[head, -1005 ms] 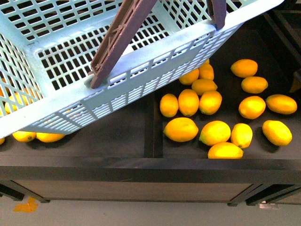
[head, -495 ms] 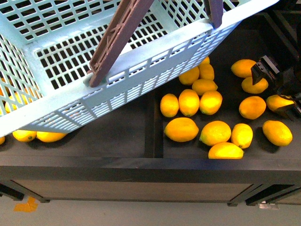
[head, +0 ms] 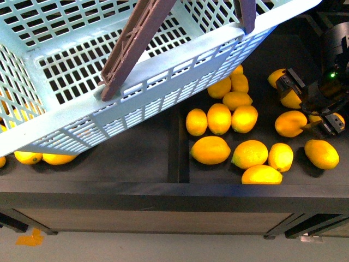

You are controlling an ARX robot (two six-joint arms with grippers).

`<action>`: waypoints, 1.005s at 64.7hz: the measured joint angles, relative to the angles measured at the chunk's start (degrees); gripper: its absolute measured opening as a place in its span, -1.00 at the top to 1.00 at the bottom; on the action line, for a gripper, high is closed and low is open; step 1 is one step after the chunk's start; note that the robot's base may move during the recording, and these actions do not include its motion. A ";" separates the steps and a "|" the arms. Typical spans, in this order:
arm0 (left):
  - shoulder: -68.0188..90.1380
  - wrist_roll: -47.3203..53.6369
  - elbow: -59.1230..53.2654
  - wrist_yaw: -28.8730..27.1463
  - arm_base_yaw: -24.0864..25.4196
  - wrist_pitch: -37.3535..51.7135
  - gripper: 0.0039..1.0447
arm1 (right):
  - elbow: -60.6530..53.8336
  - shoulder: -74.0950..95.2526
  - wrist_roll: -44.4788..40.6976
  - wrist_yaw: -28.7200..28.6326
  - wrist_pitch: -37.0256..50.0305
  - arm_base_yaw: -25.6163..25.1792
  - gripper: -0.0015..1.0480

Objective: Pick lemon and mango into basket

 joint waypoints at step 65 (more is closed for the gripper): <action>0.00 0.00 0.00 -0.02 0.00 0.00 0.72 | -15.47 -9.40 -5.31 -4.70 12.07 -2.38 -0.18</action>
